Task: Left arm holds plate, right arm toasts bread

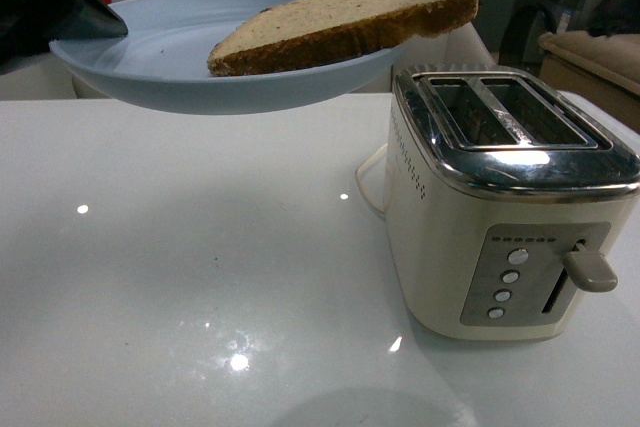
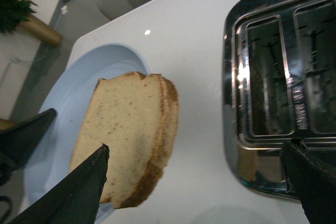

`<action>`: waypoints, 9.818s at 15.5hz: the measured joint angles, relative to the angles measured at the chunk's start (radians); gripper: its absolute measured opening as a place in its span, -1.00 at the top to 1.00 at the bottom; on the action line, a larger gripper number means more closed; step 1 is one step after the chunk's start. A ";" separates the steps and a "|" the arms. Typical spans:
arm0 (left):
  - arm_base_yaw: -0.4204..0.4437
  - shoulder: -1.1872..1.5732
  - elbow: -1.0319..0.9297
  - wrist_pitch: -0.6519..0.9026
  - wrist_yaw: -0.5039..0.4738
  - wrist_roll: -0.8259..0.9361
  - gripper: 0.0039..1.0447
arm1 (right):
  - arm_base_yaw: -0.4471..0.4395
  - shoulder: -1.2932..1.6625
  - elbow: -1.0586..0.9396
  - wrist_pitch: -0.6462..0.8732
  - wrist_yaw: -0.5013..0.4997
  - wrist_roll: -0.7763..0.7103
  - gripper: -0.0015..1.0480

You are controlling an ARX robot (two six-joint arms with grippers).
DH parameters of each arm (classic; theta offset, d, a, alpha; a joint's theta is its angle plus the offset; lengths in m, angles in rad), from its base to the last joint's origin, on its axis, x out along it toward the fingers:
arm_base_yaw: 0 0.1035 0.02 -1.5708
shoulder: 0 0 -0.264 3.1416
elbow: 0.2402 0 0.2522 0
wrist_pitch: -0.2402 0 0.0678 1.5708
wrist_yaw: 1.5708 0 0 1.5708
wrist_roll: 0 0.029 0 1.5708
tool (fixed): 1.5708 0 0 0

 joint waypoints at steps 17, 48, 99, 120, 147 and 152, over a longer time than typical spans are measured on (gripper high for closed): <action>0.000 0.000 0.000 0.000 0.000 0.000 0.95 | 0.071 0.115 0.055 0.061 -0.136 0.383 0.94; 0.000 0.000 0.000 0.001 0.000 0.000 0.95 | -0.078 0.052 -0.012 0.087 0.218 -0.277 0.94; 0.000 -0.002 0.000 0.001 0.000 0.000 0.95 | -0.303 -0.519 -0.610 0.557 0.181 -0.552 0.22; -0.001 -0.002 0.000 0.001 0.001 0.000 0.95 | -0.303 -1.066 -0.976 0.397 0.181 -0.560 0.96; -0.001 -0.004 0.000 0.001 0.003 -0.001 0.95 | -0.303 -1.300 -0.975 0.150 0.182 -0.560 -0.88; -0.001 -0.004 0.000 0.001 0.002 0.000 0.95 | -0.303 -1.300 -0.975 0.150 0.182 -0.560 -0.88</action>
